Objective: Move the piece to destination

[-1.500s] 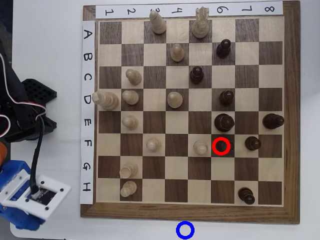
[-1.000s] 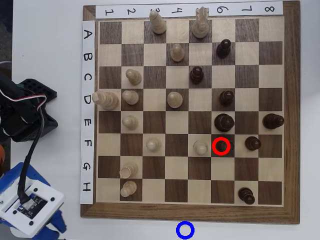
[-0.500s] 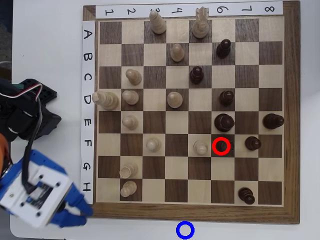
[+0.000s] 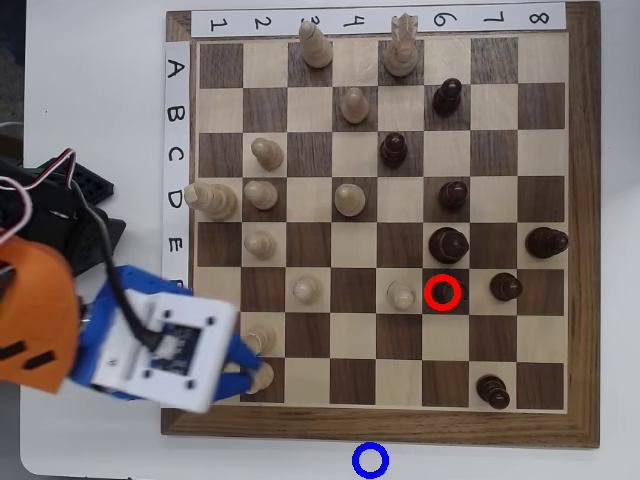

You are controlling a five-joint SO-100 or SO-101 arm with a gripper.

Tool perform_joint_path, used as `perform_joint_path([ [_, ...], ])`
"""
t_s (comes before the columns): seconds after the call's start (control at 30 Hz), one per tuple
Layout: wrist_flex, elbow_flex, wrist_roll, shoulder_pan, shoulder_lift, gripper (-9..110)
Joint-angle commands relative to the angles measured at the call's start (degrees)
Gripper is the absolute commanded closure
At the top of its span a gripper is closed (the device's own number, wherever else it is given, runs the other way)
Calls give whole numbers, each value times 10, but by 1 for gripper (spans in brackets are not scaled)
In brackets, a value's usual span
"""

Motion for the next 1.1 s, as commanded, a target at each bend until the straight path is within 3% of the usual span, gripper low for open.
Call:
perform_joint_path([
  [0.0,-97,-125,89,-86,-76,97],
  [0.37,-205,-163,277,-122,-221,93],
  [0.67,-104,-251,417,-129,-328,95],
  [0.8,-69,-251,428,-130,-337,101],
  [1.07,-81,-240,418,-133,-362,100],
])
